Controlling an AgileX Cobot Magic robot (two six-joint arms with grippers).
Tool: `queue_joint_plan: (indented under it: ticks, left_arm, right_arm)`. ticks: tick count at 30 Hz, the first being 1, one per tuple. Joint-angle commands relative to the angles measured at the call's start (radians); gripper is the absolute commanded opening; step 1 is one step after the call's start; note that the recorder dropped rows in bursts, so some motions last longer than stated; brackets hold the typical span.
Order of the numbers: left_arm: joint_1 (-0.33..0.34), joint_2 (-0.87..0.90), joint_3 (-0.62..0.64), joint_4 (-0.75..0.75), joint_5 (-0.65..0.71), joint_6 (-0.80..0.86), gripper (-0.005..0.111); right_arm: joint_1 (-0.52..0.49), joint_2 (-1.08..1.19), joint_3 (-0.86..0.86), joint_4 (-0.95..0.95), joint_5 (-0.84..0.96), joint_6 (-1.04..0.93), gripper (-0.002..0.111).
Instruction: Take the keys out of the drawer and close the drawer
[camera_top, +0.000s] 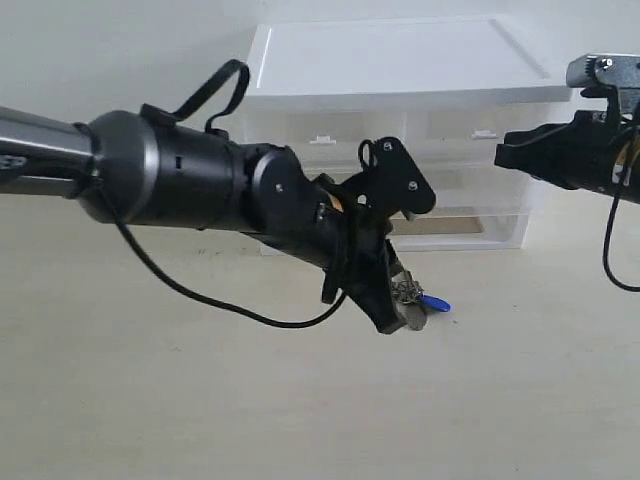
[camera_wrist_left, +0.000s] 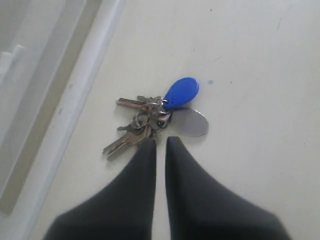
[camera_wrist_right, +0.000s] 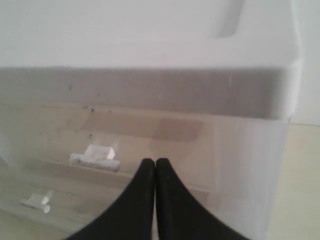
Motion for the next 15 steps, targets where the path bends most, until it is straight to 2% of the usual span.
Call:
queue_joint_plan:
  ticks: [1, 7, 15]
  left_arm:
    - [0.006, -0.109, 0.100, -0.006, -0.073, -0.026, 0.004]
    - [0.012, -0.217, 0.176, -0.006, -0.136, -0.093, 0.004]
    - [0.012, -0.447, 0.341, -0.006, -0.225, -0.213, 0.004]
  right_arm:
    - [-0.006, -0.099, 0.051, 0.005, -0.021, 0.004, 0.000]
    - [-0.006, -0.247, 0.135, 0.005, -0.030, 0.004, 0.000]
    - [-0.006, -0.535, 0.267, 0.001, -0.047, 0.013, 0.000]
